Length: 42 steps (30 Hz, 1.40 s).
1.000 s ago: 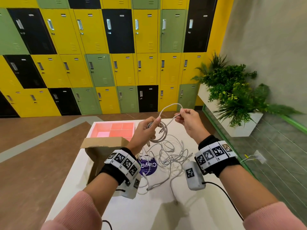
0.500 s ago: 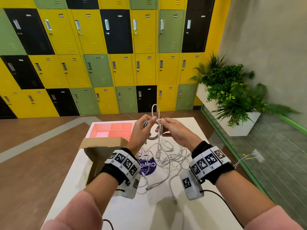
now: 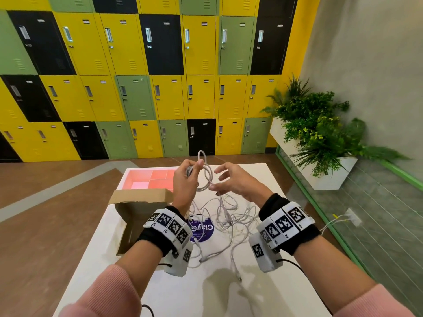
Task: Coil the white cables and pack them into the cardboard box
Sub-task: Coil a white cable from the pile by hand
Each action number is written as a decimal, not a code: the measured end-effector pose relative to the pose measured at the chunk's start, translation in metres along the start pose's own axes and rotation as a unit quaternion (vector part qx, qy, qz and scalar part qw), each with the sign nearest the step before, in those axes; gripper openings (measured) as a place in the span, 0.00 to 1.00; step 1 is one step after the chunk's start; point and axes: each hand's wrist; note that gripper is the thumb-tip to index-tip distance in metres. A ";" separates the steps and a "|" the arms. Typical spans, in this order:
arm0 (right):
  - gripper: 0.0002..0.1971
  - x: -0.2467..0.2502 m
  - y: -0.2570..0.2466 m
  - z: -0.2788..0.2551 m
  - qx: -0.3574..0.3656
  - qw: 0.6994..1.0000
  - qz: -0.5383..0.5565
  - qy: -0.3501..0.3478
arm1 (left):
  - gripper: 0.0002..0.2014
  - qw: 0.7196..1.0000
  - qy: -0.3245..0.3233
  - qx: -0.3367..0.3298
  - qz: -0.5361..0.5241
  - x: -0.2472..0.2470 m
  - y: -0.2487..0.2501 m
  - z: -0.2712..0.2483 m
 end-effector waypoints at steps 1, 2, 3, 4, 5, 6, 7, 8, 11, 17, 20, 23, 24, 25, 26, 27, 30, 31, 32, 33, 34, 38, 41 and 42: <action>0.29 0.002 0.000 -0.002 -0.010 1.000 -0.005 -0.022 | 0.10 1.000 0.017 0.001 -0.002 0.002 -0.001 0.002; 0.30 0.003 0.001 -0.003 -0.013 0.999 -0.007 -0.048 | 0.10 1.000 0.030 0.002 -0.006 0.005 -0.001 0.004; 0.30 0.005 0.003 -0.004 -0.010 0.997 -0.009 -0.075 | 0.10 0.999 0.039 0.003 -0.009 0.007 -0.001 0.006; 0.29 0.006 0.004 -0.004 -0.004 0.995 -0.017 -0.098 | 0.10 0.999 0.045 0.003 -0.009 0.009 0.000 0.007; 0.28 0.007 0.006 -0.004 0.004 0.992 -0.039 -0.116 | 0.10 0.999 0.050 0.002 -0.008 0.010 0.001 0.009; 0.25 0.008 0.007 -0.003 0.015 0.989 -0.075 -0.127 | 0.10 0.999 0.054 -0.002 -0.007 0.011 0.003 0.009; 0.20 0.010 0.008 -0.003 0.028 0.984 -0.113 -0.133 | 0.10 0.998 0.059 -0.004 -0.005 0.011 0.002 0.009; 0.15 0.012 0.008 -0.003 0.040 0.979 -0.146 -0.138 | 0.10 0.998 0.066 -0.002 -0.004 0.013 0.002 0.010; 0.06 0.021 0.011 -0.006 0.057 0.966 -0.205 -0.150 | 0.11 0.995 0.096 0.015 -0.021 0.025 -0.006 0.016; 0.10 0.042 0.018 -0.005 0.048 0.983 -0.109 -0.138 | 0.12 0.995 0.075 0.031 -0.064 0.035 -0.013 0.020; 0.10 0.043 0.019 -0.005 0.047 0.994 -0.016 -0.100 | 0.12 0.995 0.049 0.042 -0.073 0.033 -0.010 0.016; 0.08 0.044 0.018 -0.003 0.040 0.995 0.074 -0.057 | 0.12 0.997 -0.006 0.042 -0.068 0.036 -0.009 0.012; 0.08 0.043 0.017 -0.002 0.041 0.994 0.093 -0.041 | 0.12 0.997 -0.019 0.043 -0.066 0.036 -0.008 0.010; 0.08 0.043 0.018 -0.001 0.047 0.993 0.107 -0.025 | 0.12 0.997 -0.025 0.047 -0.061 0.036 -0.006 0.008; 0.08 0.042 0.018 0.000 0.056 0.991 0.120 -0.007 | 0.13 0.997 -0.026 0.055 -0.056 0.035 -0.004 0.006; 0.08 0.040 0.018 0.002 0.066 0.989 0.131 0.013 | 0.15 0.996 -0.025 0.070 -0.050 0.033 -0.001 0.004; 0.07 0.036 0.020 0.005 0.092 0.978 0.169 0.079 | 0.18 0.993 -0.044 0.106 -0.040 0.028 0.006 0.000; 0.07 0.035 0.021 0.006 0.100 0.973 0.184 0.096 | 0.17 0.993 -0.061 0.102 -0.030 0.027 0.008 -0.001; 0.07 0.034 0.021 0.007 0.107 0.968 0.200 0.111 | 0.15 0.992 -0.082 0.092 -0.018 0.026 0.008 -0.002; 0.08 0.033 0.021 0.007 0.109 0.963 0.215 0.123 | 0.14 0.991 -0.102 0.082 -0.009 0.024 0.008 -0.002; 0.08 0.032 0.021 0.007 0.108 0.958 0.230 0.132 | 0.14 0.990 -0.115 0.075 -0.003 0.023 0.008 -0.003; 0.08 0.028 0.020 0.006 0.087 0.951 0.253 0.153 | 0.18 0.991 -0.116 0.068 -0.008 0.021 0.005 -0.002; 0.09 0.027 0.019 0.006 0.075 0.947 0.253 0.181 | 0.23 0.987 -0.141 0.068 -0.043 0.020 0.006 -0.003; 0.09 0.027 0.018 0.006 0.073 0.947 0.250 0.186 | 0.23 0.986 -0.144 0.061 -0.048 0.019 0.007 -0.003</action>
Point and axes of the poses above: each hand's wrist, its own z-axis towards the middle knuckle, its own x-axis out of the back of the hand, y = z × x, and after that the axes turned 1 degree about z, right-handed
